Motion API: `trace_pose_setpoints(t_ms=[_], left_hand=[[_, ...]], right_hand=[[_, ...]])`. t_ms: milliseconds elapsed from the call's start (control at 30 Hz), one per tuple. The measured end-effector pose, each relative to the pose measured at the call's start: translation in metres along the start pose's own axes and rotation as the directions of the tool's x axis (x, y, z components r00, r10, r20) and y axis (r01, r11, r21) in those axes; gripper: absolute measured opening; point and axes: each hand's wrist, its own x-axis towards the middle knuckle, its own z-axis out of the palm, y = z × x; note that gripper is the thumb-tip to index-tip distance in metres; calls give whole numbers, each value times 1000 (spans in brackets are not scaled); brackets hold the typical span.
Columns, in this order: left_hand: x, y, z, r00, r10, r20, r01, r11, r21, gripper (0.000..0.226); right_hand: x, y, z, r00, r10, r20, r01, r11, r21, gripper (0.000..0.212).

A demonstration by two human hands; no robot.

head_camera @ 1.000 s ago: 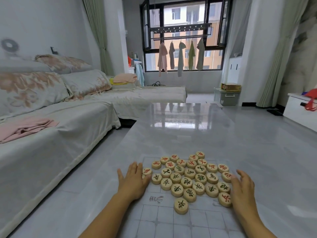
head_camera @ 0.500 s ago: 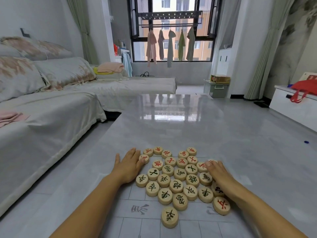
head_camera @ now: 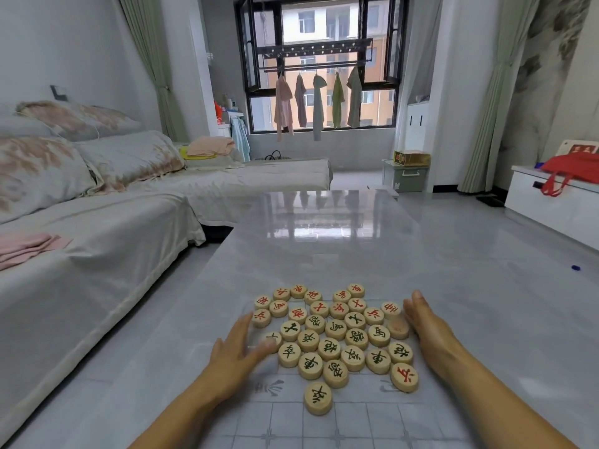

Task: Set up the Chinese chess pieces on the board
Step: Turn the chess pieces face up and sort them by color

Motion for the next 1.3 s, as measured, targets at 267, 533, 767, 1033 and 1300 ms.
trace_pose_setpoints(t_ms=[267, 533, 767, 1033, 1300], left_hand=[[-36, -6, 23, 995, 97, 4, -92, 935, 342, 138], [-35, -9, 28, 979, 194, -60, -156, 909, 386, 127], [-39, -7, 27, 982, 180, -64, -140, 908, 395, 130], [-34, -11, 28, 979, 188, -79, -148, 924, 354, 115], [-36, -5, 26, 988, 145, -48, -119, 925, 361, 122]], right_hand=[[-11, 7, -19, 987, -83, -139, 105, 981, 160, 46], [-60, 24, -24, 993, -122, 4, 70, 542, -838, 43], [-48, 29, -42, 971, -234, -51, 35, 347, -937, 31], [25, 24, -37, 948, -258, -186, -58, 436, -898, 37], [18, 26, -36, 905, -301, -300, 19, 734, -679, 39]])
